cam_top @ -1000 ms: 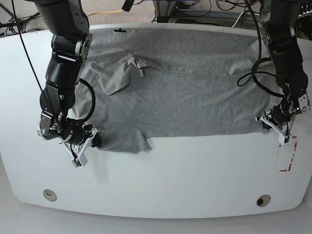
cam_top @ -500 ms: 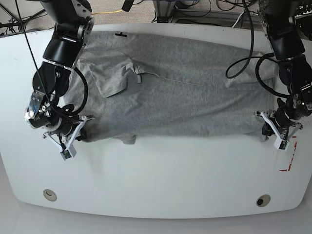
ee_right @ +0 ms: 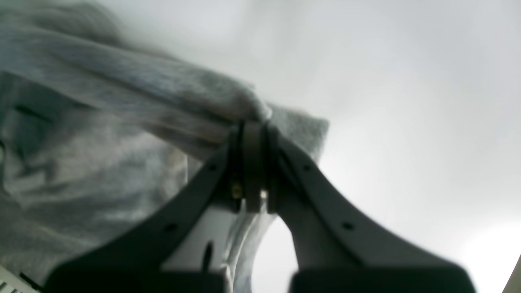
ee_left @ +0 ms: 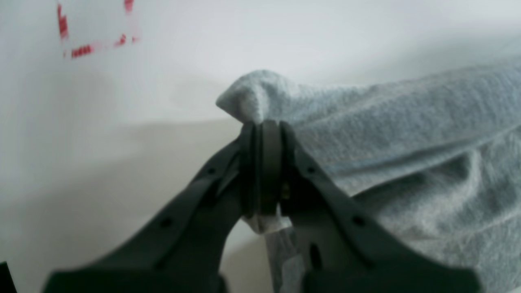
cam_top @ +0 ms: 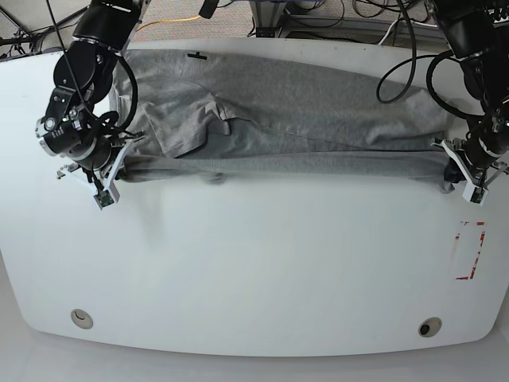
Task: Fold the T-shirt properly
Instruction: 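Lift the grasped edge with both grippers and fold it over lengthwise, then regrasp the folded strip ends with both grippers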
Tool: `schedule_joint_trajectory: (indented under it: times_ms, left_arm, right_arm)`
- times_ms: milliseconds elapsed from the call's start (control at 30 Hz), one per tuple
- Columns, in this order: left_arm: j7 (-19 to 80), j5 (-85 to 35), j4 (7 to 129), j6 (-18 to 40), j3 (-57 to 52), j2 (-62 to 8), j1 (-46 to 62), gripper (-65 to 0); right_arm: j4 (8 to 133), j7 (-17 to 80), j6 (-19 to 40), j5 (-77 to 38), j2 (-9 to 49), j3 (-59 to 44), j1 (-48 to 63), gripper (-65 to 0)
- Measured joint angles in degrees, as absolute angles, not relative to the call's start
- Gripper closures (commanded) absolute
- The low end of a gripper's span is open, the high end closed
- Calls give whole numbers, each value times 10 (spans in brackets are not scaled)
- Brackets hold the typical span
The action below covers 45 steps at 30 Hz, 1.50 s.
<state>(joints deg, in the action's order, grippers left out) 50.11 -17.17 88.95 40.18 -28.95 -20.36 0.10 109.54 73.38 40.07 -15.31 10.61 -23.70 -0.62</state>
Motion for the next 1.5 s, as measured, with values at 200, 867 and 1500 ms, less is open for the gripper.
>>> schedule_joint_trajectory:
  times_ms: [200,867,1500]
  left_arm:
    - [500,-170,895,401,-294,-204,46,0]
    - [497,-166,892,401,-292,-209,114,-19]
    - [627,-237,903,401,-403,-227,73,-426]
  right_arm:
    - [1139,721,401,-163,79,-234,62,0]
    - [1138,723,400,-298,63,-326,202,-239]
    - [1139,727,399,-450,64,-380,201,-444]
